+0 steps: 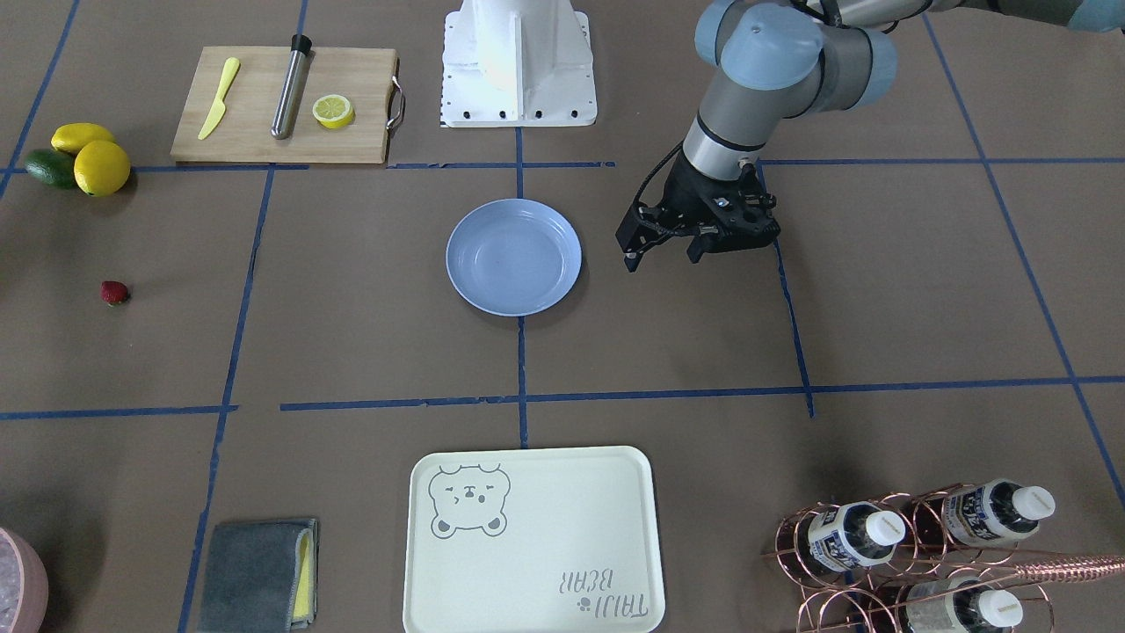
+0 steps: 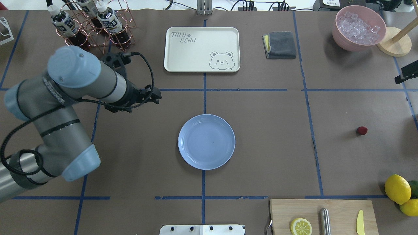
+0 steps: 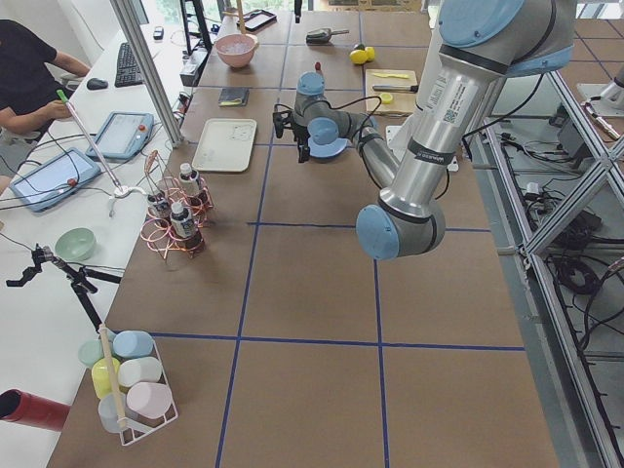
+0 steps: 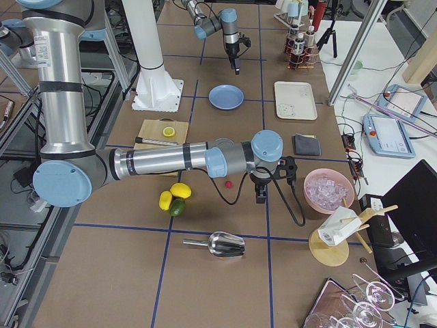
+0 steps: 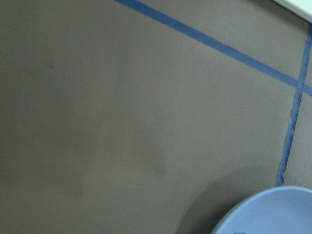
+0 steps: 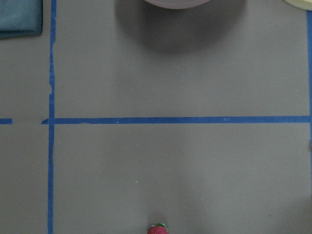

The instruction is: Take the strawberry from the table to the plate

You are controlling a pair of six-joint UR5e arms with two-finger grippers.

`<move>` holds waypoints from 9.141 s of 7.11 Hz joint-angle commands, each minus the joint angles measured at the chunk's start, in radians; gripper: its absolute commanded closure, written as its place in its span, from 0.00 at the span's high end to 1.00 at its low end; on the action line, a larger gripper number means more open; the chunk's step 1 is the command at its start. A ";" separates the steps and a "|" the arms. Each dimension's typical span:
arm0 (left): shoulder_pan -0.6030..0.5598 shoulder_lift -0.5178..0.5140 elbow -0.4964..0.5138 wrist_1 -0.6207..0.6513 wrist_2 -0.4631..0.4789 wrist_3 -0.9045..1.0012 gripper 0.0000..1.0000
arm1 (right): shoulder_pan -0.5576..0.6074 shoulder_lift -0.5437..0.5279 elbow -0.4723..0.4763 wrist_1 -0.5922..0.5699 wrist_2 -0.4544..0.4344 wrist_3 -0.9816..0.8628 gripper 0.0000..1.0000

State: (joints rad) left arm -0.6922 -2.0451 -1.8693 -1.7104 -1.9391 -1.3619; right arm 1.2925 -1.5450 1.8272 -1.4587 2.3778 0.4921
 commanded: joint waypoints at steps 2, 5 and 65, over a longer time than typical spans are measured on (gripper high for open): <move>-0.179 0.003 -0.097 0.207 -0.012 0.246 1.00 | -0.249 -0.162 0.024 0.360 -0.231 0.264 1.00; -0.223 0.043 -0.094 0.213 -0.011 0.366 1.00 | -0.369 -0.159 -0.055 0.431 -0.322 0.295 1.00; -0.906 0.425 0.325 0.210 -0.411 1.534 1.00 | 0.265 -0.054 -0.166 -0.236 0.050 -0.733 1.00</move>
State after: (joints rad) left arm -1.5970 -1.6270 -1.5457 -1.5001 -2.3461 0.1704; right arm 1.5538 -1.6051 1.6828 -1.7060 2.4297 -0.2431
